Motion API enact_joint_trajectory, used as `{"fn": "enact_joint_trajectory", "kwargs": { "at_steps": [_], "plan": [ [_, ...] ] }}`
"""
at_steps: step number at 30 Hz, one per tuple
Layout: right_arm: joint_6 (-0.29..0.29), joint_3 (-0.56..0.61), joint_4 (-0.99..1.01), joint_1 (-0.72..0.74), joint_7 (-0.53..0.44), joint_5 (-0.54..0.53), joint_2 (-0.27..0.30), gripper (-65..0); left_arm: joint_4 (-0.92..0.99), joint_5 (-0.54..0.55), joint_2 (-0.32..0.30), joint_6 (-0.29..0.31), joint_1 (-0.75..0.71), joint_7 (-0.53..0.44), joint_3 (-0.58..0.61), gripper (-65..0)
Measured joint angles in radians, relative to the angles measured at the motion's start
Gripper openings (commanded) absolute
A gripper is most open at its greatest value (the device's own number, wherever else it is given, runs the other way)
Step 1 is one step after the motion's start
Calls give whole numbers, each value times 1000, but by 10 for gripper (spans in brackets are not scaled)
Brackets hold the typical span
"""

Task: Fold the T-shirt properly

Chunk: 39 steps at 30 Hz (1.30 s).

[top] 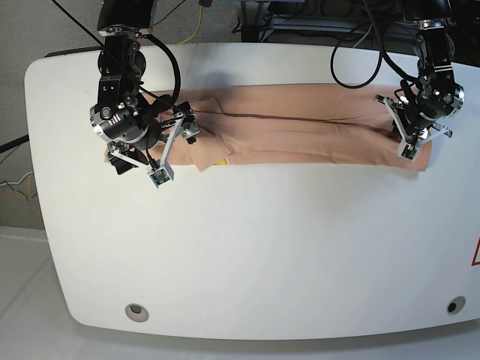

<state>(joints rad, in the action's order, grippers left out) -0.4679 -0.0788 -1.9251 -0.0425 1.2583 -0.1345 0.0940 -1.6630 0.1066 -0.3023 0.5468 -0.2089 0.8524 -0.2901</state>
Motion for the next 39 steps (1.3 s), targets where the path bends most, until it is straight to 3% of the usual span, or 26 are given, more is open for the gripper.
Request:
{"fn": "enact_joint_trajectory", "kwargs": {
  "at_steps": [11,12,15,20,22,26,32,36,39],
  "plan": [
    [-2,1,0,-12,0,0,-13,0,-79,3,-4,0,23,-6,-29,-627],
    [-3,1,0,-17,0,0,-13,-26,-85,2,-8,0,23,-5,-34,-627],
    [-3,2,0,-31,3,0,-13,-220,-97,2,-25,0,22,-1,-49,-627],
    [-3,2,1,-33,2,0,-13,-635,-110,6,-54,-3,26,-2,-59,-627],
    [-3,2,1,-31,0,0,-13,-650,-113,6,-56,-2,26,-6,-78,-627],
    [0,1,1,-31,2,0,-12,-583,-114,6,-56,4,35,-2,-141,-627],
    [-1,1,1,-30,2,0,-13,-650,-114,2,-66,3,54,-4,-218,-627],
    [0,1,5,-28,-9,1,-13,-650,-106,2,-67,5,51,-7,-250,-627],
    [0,1,28,-28,-34,1,-13,-650,-77,5,-76,48,49,-8,-262,-627]
  ]
}}
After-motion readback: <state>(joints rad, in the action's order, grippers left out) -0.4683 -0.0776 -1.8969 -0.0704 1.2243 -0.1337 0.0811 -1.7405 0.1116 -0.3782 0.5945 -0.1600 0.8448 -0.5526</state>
